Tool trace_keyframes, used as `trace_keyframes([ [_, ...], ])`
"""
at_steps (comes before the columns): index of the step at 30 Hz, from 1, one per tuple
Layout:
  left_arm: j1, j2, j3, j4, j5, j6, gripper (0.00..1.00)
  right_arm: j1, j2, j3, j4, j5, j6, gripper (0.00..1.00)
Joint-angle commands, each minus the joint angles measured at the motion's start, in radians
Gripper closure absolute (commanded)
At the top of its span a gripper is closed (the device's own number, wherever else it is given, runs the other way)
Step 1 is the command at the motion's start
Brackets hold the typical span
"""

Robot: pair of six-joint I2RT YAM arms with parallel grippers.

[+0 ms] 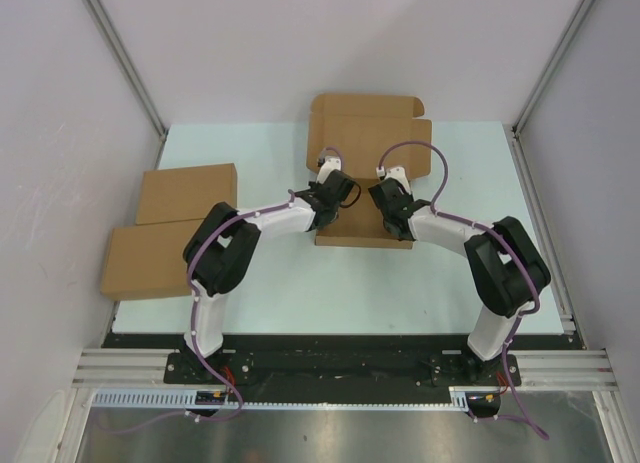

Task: Fold the paper box

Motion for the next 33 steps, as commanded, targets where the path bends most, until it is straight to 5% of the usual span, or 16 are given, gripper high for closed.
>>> trace_keyframes([
  [1, -0.063, 0.039, 0.024, 0.009, 0.110, -0.078, 0.99, 0.038, 0.059, 0.017, 0.030, -0.122, 0.023, 0.92],
  [7, -0.049, -0.009, 0.015, -0.011, 0.126, -0.093, 0.93, 0.029, 0.017, 0.018, 0.000, -0.097, 0.026, 0.88],
  [12, -0.017, -0.090, -0.025, 0.003, 0.141, -0.092, 0.86, 0.012, -0.053, 0.018, -0.022, -0.071, 0.026, 0.64],
  [17, -0.003, -0.158, -0.051, 0.004, 0.121, -0.076, 0.77, 0.012, -0.107, 0.023, -0.046, -0.043, 0.029, 0.53],
  [21, 0.005, -0.198, -0.066, 0.007, 0.106, -0.072, 0.60, 0.018, -0.161, 0.030, -0.063, -0.017, 0.035, 0.46],
  [33, 0.008, -0.241, -0.147, 0.032, 0.093, -0.067, 0.53, 0.035, -0.176, 0.018, -0.114, -0.010, 0.069, 0.41],
])
